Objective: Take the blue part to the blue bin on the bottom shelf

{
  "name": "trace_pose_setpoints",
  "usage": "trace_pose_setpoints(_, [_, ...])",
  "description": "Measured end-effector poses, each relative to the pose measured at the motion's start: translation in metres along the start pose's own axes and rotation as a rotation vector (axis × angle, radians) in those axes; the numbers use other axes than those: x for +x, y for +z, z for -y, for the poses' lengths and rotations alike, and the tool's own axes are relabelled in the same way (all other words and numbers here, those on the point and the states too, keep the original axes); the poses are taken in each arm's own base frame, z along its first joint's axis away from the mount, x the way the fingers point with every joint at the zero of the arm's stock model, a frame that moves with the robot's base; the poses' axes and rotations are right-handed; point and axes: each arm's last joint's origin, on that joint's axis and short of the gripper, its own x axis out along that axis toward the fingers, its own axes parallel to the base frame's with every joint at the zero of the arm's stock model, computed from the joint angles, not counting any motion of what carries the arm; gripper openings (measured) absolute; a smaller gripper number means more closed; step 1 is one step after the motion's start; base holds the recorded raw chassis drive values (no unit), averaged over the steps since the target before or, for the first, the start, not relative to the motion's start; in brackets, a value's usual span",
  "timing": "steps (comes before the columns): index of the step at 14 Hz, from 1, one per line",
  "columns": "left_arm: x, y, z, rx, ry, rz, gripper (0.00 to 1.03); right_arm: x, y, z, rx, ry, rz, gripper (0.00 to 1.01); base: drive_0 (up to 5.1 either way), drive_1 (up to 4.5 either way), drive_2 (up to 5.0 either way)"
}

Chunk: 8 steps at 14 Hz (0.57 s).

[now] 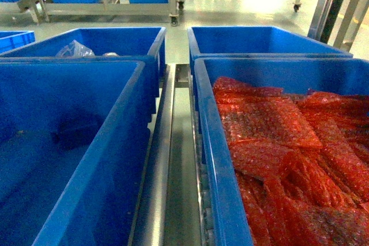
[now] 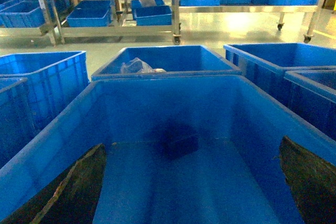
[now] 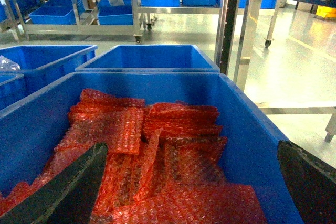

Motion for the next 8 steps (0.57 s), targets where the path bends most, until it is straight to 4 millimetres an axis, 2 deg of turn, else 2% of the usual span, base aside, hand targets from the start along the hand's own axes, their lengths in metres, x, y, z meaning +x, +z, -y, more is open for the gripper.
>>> trace_pose_setpoints(8, [0.0000, 0.0000, 0.0000, 0.000, 0.000, 0.000, 0.98, 0.0000, 0.0000, 0.0000, 0.000, 0.000, 0.000, 0.98, 0.0, 0.00, 0.0])
